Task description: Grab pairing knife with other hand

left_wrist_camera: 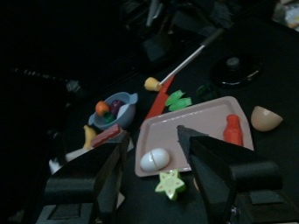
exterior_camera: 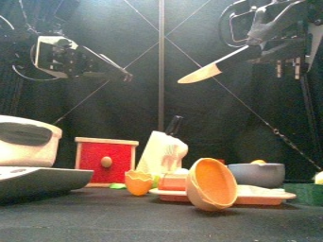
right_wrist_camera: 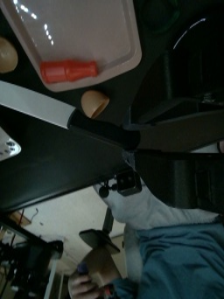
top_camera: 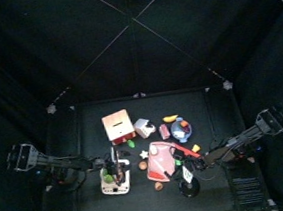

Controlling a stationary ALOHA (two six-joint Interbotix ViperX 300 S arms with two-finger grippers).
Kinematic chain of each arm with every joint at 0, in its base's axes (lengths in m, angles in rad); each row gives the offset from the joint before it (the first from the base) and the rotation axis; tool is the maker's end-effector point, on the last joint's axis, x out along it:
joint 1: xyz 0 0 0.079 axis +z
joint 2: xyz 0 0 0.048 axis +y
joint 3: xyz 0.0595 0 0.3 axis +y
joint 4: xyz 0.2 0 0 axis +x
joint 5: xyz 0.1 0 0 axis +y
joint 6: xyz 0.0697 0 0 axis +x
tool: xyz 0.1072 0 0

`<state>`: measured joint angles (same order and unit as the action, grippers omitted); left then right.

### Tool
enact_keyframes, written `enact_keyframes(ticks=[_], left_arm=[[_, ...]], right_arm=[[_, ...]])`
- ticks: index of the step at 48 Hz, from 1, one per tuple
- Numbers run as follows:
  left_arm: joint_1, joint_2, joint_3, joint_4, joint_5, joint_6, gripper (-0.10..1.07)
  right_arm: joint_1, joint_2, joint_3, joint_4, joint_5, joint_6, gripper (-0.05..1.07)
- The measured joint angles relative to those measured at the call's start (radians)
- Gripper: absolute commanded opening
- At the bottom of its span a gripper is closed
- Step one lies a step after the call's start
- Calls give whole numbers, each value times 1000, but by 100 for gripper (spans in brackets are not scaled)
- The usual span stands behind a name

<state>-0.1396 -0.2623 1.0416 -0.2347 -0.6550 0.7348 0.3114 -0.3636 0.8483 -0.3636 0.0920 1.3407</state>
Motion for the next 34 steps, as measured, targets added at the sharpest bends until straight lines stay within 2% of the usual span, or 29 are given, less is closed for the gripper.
enact_keyframes(ticks=[8, 14, 26, 34], left_arm=[[6, 94, -61, 184, -97, 0, 85], [18, 167, -98, 270, -173, 0, 85], [51, 302, -176, 290, -222, 0, 85], [84, 342, -206, 291, -222, 3, 84]], right_arm=[[-2, 0, 26, -11, -69, 2, 43], [-6, 2, 26, -15, -84, 2, 43], [-15, 6, 26, -20, -87, 3, 43], [-15, 15, 26, -20, -87, 3, 43]])
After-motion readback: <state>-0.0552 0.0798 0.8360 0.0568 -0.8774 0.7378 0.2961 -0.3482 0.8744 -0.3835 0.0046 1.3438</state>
